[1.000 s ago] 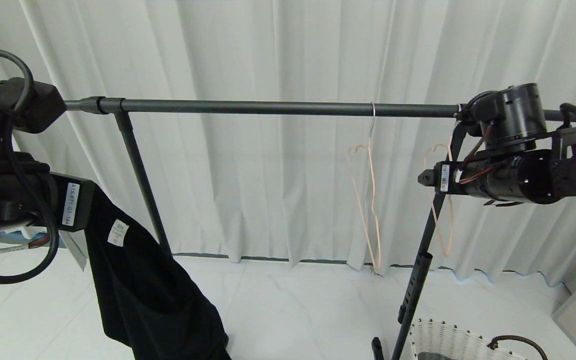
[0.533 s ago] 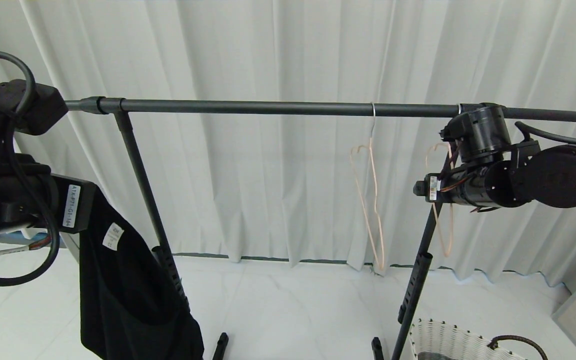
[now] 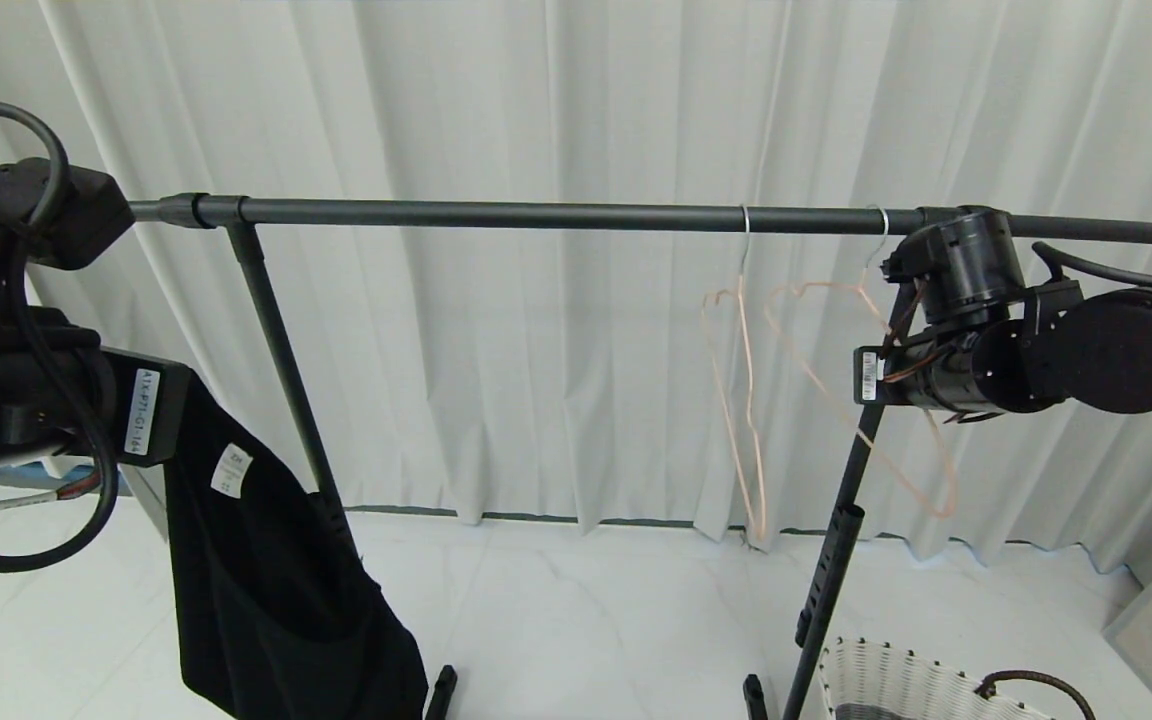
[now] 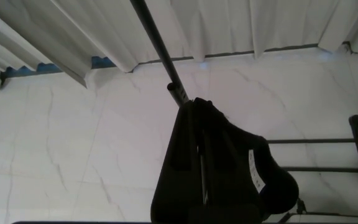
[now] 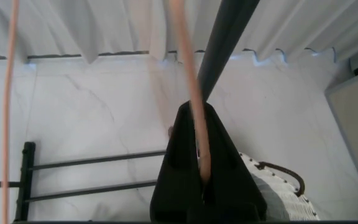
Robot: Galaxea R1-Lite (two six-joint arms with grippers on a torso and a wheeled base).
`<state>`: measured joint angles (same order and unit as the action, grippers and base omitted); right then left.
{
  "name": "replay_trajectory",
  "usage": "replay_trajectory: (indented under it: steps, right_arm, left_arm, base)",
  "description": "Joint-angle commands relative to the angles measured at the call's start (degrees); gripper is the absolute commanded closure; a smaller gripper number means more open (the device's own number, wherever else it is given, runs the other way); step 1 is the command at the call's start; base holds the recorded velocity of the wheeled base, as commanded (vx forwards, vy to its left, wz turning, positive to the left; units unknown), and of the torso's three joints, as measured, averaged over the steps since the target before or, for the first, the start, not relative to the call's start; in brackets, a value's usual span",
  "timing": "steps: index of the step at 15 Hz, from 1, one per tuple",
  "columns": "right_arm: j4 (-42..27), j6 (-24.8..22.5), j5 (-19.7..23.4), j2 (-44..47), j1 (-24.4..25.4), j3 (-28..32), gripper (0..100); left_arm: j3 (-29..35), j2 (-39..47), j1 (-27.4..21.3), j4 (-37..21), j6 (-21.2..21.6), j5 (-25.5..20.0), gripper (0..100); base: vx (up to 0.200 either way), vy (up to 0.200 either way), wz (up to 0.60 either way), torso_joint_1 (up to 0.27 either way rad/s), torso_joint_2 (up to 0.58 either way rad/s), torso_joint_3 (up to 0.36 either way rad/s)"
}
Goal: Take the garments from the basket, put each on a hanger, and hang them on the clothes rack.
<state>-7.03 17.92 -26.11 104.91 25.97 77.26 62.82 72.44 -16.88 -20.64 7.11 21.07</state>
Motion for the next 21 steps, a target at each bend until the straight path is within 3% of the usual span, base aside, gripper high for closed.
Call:
replay_trajectory:
  steps: [1, 6, 10, 14, 17, 19, 21]
  right_arm:
    - [0.0, -0.1, 0.1, -0.8, 0.0, -0.1, 100]
    - [1.0, -0.1, 1.0, -2.9, 0.1, -0.4, 100]
    - [4.4, -0.2, 0.6, -5.1, 0.2, -1.8, 100]
    - [4.6, -0.4, 0.4, -11.3, 0.2, -7.4, 100]
    - [6.3, -3.4, 0.4, -17.1, 0.2, -12.5, 100]
    - [6.9, -8.3, 0.4, -24.4, 0.4, -19.3, 100]
    - [6.8, -9.7, 0.4, -30.3, 1.2, -24.4, 100]
  left_arm:
    - [0.0, 0.0, 0.0, 0.0, 0.0, 0.0, 100]
    - [0.1, -0.4, 0.0, 0.1, 0.0, 0.0, 100]
    - [-1.4, -1.2, 0.0, 3.6, 0.0, 0.0, 100]
    - [-2.6, -2.0, 0.0, 4.4, 0.2, 0.0, 100]
    - [-2.6, -2.3, 0.0, 4.4, 0.5, 0.0, 100]
    - [-2.7, -2.6, 0.0, 4.4, 0.5, 0.0, 100]
    - [-2.7, -2.6, 0.0, 4.4, 0.6, 0.0, 100]
  base:
    - [0.000, 0.000, 0.00, 0.000, 0.00, 0.000]
    - [0.000, 0.000, 0.00, 0.000, 0.00, 0.000]
    - [0.000, 0.000, 0.00, 0.000, 0.00, 0.000]
    - [0.000, 0.000, 0.00, 0.000, 0.00, 0.000]
    - [-0.067, 0.000, 0.00, 0.001, 0.00, 0.001]
    - [-0.200, 0.000, 0.00, 0.007, 0.00, 0.000]
    - [-0.200, 0.000, 0.00, 0.000, 0.00, 0.005]
